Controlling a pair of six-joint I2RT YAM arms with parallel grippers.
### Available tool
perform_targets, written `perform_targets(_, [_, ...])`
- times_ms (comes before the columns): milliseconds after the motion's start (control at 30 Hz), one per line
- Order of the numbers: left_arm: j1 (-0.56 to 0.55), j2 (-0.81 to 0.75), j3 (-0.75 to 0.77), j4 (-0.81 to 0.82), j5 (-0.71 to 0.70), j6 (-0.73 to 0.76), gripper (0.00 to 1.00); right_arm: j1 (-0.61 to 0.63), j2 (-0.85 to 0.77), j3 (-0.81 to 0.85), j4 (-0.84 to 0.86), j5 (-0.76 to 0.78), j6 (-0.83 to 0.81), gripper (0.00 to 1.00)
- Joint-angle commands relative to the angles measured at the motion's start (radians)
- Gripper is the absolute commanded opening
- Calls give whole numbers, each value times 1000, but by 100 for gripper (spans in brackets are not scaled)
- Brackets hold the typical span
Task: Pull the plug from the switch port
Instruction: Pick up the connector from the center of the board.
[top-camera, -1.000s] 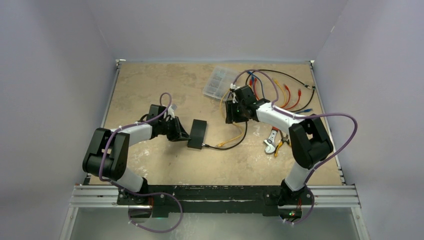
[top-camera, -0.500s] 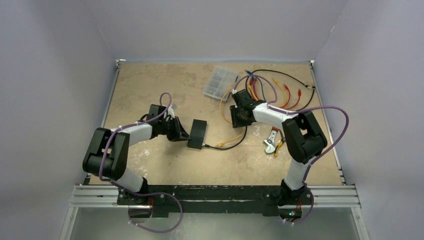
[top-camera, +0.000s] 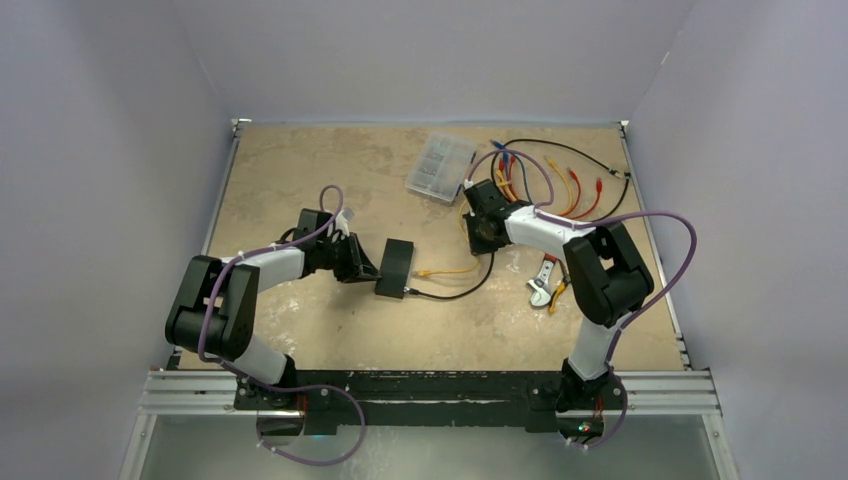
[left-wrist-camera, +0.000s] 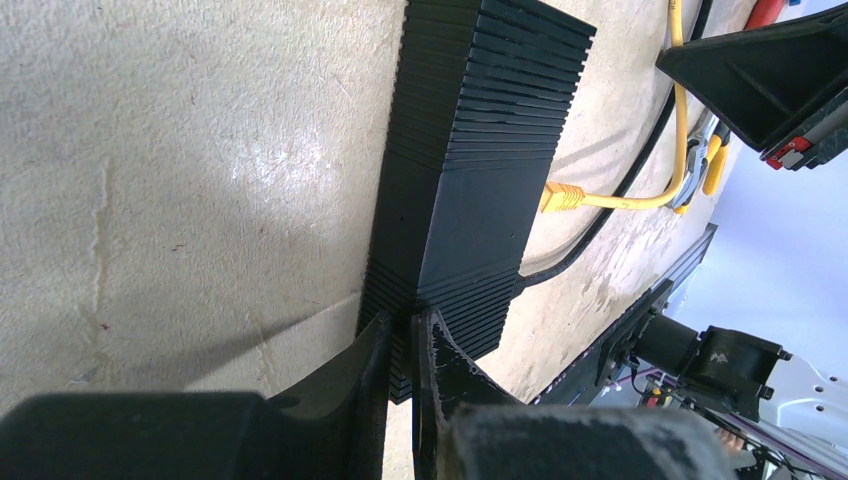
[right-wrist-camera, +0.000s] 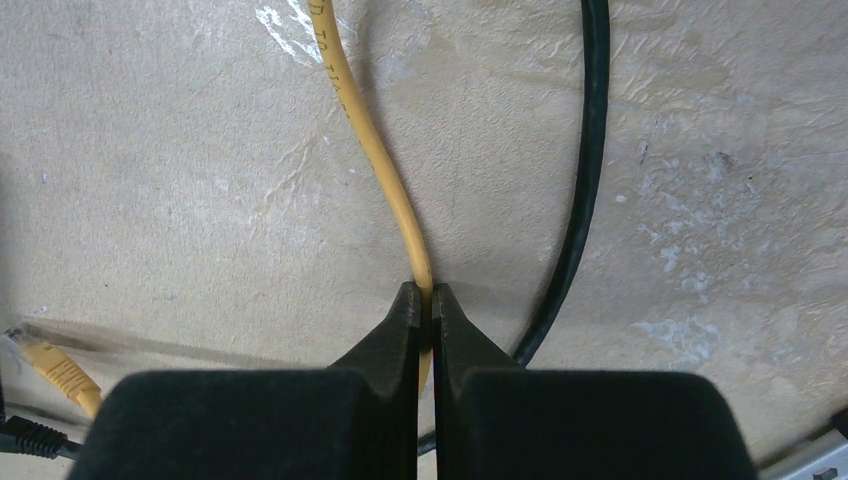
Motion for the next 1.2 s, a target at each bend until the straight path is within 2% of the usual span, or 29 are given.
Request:
perform_targets(0, [9, 64, -36, -95, -243, 88, 0, 0, -32, 20, -20, 9, -9, 0])
perform_targets(433, [9, 57, -36, -98, -242, 91, 0, 1, -169, 109, -1, 13, -17, 0])
perform_targets(867, [9, 64, -22, -108, -238, 101, 0, -7, -194, 161, -23, 32, 21, 0])
perform_targets(1167, [9, 67, -24, -108, -236, 105, 0, -143, -263, 117, 54, -108, 93, 0])
